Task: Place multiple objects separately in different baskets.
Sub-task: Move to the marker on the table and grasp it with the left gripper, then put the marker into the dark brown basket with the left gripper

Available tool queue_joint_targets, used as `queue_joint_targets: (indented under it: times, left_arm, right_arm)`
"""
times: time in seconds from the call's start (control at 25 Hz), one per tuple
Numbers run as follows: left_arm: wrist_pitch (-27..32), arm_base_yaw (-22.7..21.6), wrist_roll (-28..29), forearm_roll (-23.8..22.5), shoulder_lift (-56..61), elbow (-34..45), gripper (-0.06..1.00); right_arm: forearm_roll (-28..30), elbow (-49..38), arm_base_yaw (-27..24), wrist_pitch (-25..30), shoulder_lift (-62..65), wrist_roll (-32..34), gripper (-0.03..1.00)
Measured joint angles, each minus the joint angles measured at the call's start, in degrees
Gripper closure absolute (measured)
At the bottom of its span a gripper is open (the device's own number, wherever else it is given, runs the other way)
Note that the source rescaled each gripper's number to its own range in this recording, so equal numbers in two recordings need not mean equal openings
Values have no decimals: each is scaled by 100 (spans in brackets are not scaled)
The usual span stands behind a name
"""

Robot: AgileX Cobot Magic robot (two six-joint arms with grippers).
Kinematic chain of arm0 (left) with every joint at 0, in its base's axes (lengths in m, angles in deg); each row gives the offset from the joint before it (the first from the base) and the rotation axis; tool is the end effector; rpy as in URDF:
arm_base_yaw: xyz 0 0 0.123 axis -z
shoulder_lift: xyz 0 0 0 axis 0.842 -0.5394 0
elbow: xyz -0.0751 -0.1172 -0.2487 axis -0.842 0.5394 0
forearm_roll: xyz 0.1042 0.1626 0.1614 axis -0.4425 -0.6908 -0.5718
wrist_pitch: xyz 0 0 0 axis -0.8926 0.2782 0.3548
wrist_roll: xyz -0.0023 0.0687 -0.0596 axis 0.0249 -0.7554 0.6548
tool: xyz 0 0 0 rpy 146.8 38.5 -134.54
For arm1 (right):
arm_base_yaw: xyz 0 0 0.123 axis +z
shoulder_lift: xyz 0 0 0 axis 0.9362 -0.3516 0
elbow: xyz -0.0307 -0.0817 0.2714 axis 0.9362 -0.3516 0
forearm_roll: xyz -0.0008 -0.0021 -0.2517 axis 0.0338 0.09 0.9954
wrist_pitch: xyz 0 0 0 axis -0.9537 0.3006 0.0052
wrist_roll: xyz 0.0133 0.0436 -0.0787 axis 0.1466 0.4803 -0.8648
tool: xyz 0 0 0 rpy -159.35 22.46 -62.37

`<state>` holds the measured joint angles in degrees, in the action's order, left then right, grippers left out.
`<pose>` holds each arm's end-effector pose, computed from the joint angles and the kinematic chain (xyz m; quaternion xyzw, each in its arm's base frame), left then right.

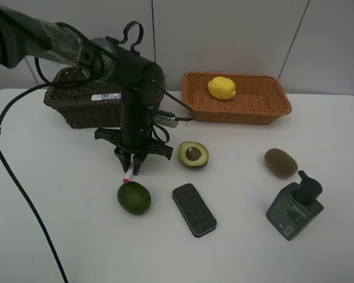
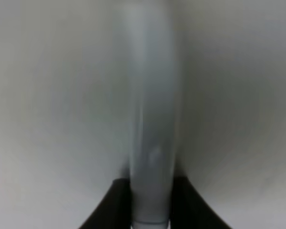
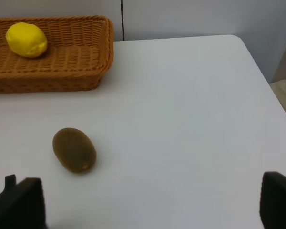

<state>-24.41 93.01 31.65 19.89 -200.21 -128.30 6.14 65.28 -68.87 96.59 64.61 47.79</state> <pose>0.3478 -0.2400 0.0845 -0.1200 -0.9910 -0.0566 0.0152 -0.0072 -0.0128 0.2803 0.0495 0.8465 -0.0471 0.5280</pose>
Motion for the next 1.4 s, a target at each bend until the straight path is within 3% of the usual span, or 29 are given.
queue_joint_targets:
  times: [0.36, 0.72, 0.84, 0.96, 1.12, 1.24, 1.32, 1.4]
  left_arm:
    - [95, 0, 6, -55, 225, 17, 94]
    - [374, -55, -308, 80, 2098, -21, 94]
    - [-33, -348, -371, -57, 2586, -196, 94]
    - [-683, -950, -385, -454, 2649, -364, 94]
    - [-1723, -1732, -597, -725, 2338, -371, 94]
    - [-2165, -2133, -836, -742, 1977, -371, 94]
    - [-2289, -2265, -938, -748, 1765, -371, 87]
    - [-2314, -2333, -1059, -753, 1588, -371, 63]
  right_arm:
    - [0, 0, 0, 0, 0, 0, -1]
    - [0, 0, 0, 0, 0, 0, -1]
    - [0, 0, 0, 0, 0, 0, -1]
    - [0, 0, 0, 0, 0, 0, -1]
    - [0, 0, 0, 0, 0, 0, -1]
    - [0, 0, 0, 0, 0, 0, -1]
    - [0, 0, 0, 0, 0, 0, -1]
    - [0, 0, 0, 0, 0, 0, -1]
